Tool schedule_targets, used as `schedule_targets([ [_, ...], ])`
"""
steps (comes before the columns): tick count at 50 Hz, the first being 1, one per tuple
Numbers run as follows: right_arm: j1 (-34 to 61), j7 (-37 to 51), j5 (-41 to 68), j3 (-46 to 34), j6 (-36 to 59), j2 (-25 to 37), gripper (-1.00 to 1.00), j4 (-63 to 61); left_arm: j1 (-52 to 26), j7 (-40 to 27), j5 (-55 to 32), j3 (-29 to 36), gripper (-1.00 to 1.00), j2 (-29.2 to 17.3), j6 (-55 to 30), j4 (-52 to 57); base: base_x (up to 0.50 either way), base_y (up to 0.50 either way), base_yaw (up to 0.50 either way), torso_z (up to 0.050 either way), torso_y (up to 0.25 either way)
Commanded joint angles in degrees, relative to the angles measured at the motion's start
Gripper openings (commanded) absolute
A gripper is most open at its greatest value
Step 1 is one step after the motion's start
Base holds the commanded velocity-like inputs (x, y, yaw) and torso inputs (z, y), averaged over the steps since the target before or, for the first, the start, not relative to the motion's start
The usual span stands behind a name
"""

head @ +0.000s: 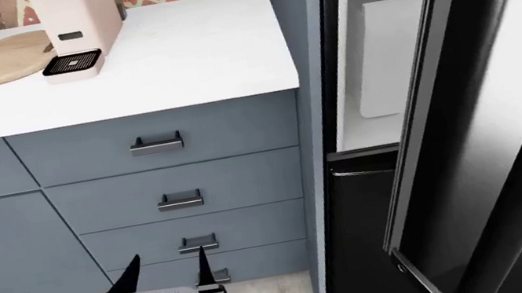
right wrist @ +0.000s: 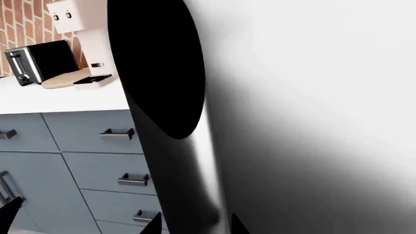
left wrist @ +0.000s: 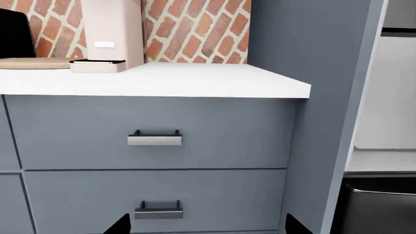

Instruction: Open the fridge door

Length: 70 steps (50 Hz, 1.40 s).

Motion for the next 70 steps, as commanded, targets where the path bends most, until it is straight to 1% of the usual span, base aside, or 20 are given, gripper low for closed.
schedule_targets([
  [1, 0.1, -2.0, 0.0, 1.4, -1.2, 0.0, -1.00, -0.9, 0.0, -0.2, -0.1, 0.2, 1.00, -0.2, 0.0, 0.1, 0.00, 0.00, 0.00, 0.000, 0.000],
  [18, -0.5, -2.6, 0.6, 1.8, -2.0, -0.2, -1.00, -1.6, -0.1, -0.4, -0.3, 0.4, 1.00, -0.3, 0.1, 0.0, 0.00, 0.00, 0.00, 0.001, 0.002],
  [19, -0.5, -2.1, 2.2, 2.4, -1.4, -0.1, 1.00, -1.3, -0.1, -0.4, -0.3, 0.4, 1.00, -0.3, 0.2, -0.1, 0.00, 0.00, 0.00, 0.000, 0.000],
  [39, -0.7, -0.1, 5.4, 2.4, -0.2, 1.2, 1.00, -1.3, -0.3, -0.7, -0.5, 0.7, 1.00, -0.5, 0.3, -0.4, 0.00, 0.00, 0.00, 0.000, 0.000],
  [46, -1.5, -0.3, 6.4, 3.6, -0.2, 1.2, 1.00, -1.6, -0.3, -0.8, -0.6, 0.7, 1.00, -0.6, 0.2, -0.2, 0.00, 0.00, 0.00, 0.000, 0.000],
  [52, -3.8, -1.4, 7.6, 7.3, -0.4, 0.5, 1.00, -2.0, -0.2, -0.9, -0.6, 0.8, 1.00, -0.7, 0.3, -0.1, 0.00, 0.00, 0.00, 0.000, 0.000],
  [59, -7.6, -3.6, 9.2, 13.6, -0.9, -1.0, 1.00, -2.9, 0.1, -1.0, -0.6, 1.1, 1.00, -0.8, 0.3, 0.3, 0.00, 0.00, 0.00, 0.000, 0.000],
  [70, -13.0, -10.5, 9.4, 20.5, -2.7, -5.4, 1.00, -5.2, 0.5, -1.2, -0.6, 1.3, 1.00, -1.1, 0.3, 1.0, 0.00, 0.00, 0.00, 0.000, 0.000],
])
